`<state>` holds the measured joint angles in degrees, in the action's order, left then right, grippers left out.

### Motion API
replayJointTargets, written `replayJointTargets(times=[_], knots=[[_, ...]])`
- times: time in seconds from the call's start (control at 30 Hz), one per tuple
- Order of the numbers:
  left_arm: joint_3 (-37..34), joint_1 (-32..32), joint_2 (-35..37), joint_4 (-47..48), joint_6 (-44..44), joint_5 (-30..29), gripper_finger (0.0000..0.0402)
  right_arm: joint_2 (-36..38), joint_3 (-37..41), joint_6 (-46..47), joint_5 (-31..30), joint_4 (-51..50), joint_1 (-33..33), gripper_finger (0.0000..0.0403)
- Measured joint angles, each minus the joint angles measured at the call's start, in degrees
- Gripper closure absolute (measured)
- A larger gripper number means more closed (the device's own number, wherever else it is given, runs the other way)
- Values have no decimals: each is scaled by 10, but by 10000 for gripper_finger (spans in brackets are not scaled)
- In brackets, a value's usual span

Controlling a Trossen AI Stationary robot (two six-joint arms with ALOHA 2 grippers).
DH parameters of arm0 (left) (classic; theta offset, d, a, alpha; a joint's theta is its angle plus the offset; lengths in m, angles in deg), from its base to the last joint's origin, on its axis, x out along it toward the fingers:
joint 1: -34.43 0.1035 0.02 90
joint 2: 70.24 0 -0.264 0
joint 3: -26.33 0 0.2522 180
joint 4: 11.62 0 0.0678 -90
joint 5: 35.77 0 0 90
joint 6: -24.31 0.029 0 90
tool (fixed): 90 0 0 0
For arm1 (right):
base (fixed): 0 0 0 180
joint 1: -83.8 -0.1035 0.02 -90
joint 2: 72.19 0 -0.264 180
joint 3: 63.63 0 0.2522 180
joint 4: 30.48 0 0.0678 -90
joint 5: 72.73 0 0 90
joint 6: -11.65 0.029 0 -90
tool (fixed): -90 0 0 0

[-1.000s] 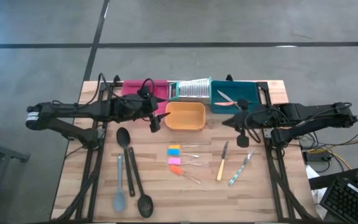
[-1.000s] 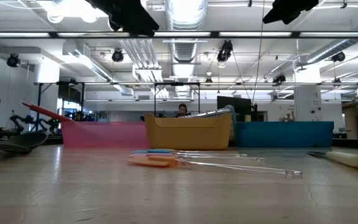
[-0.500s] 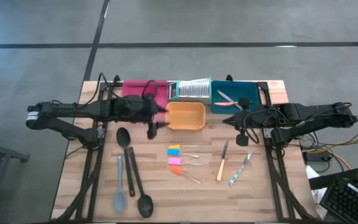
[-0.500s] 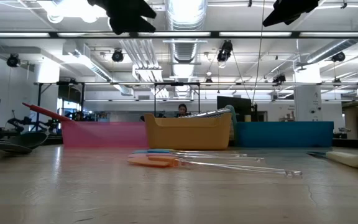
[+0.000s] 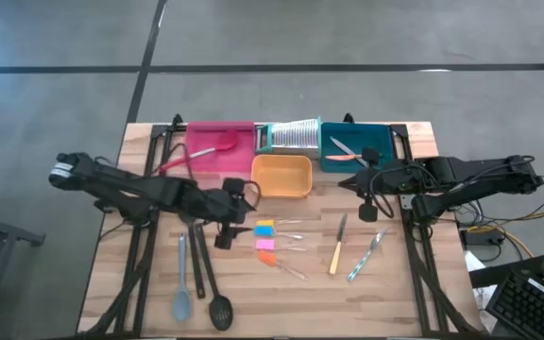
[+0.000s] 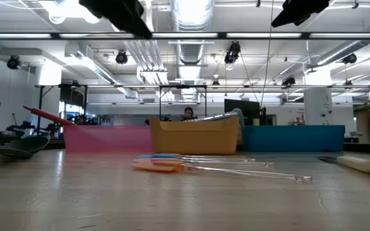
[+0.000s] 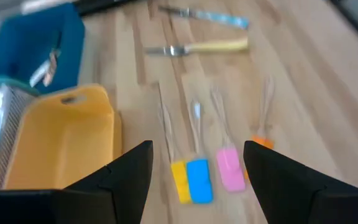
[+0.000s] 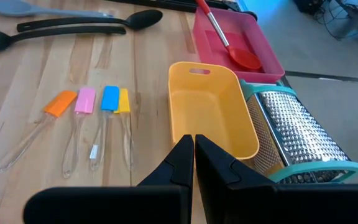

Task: Pick & Place Kitchen Items
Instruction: Put the blue spatula into the yellow bin

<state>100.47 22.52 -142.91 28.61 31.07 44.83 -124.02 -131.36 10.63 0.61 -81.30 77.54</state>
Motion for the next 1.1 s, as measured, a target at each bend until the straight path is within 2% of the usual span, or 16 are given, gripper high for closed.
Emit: replayJointTargets(times=[0.37,0.57,0.8,0.97,1.1], knots=[[85,1,-164,92,98,8,147,0,0,4,0,0,0,394],[134,2,-228,134,147,8,147,0,0,4,0,-2,0,394],[149,19,-263,156,193,11,147,0,0,4,0,-4,0,394],[148,53,-274,156,191,51,147,0,0,-3,0,-4,0,394],[147,61,-283,153,205,55,147,0,0,-5,0,-4,0,394]])
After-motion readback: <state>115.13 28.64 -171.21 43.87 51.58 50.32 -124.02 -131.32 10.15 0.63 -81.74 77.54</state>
